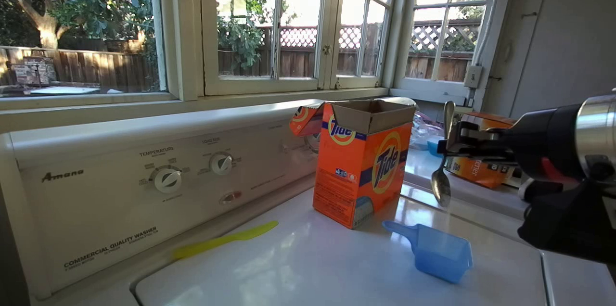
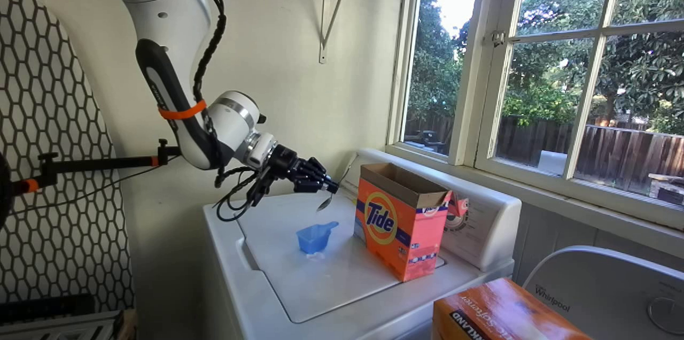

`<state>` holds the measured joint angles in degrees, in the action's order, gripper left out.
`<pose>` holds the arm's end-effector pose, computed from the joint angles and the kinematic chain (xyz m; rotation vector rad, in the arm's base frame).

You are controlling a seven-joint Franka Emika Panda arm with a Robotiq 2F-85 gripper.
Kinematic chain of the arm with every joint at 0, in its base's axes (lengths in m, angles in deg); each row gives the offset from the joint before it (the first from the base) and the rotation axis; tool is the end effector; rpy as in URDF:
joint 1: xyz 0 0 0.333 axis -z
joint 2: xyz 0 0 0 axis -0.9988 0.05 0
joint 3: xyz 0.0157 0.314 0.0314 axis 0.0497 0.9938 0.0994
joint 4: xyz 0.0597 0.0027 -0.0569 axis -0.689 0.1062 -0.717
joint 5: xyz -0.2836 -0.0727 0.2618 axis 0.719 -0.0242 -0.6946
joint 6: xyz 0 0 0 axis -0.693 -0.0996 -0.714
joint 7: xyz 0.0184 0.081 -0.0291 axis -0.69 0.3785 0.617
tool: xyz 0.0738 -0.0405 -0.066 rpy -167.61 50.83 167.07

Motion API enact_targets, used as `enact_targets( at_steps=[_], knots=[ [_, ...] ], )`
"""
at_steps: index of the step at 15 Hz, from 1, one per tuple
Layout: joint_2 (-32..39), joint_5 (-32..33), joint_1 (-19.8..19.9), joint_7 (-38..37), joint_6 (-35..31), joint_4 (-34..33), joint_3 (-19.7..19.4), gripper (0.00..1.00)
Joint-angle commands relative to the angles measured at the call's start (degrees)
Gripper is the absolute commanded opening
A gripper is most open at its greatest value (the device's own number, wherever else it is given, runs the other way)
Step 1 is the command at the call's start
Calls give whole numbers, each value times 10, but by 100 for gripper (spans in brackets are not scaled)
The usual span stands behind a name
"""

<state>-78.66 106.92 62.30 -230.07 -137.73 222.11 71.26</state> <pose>0.3654 0.3494 0.2996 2.4328 -0.7900 1.8074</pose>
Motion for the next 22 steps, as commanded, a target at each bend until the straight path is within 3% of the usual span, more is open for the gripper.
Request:
enact_targets(
  at_steps=[1, 22],
  knots=[
    [3, 19, -5, -14, 20, 3, 4, 2],
    [-7, 11, -20, -8, 75, 14, 20, 2]
  ],
)
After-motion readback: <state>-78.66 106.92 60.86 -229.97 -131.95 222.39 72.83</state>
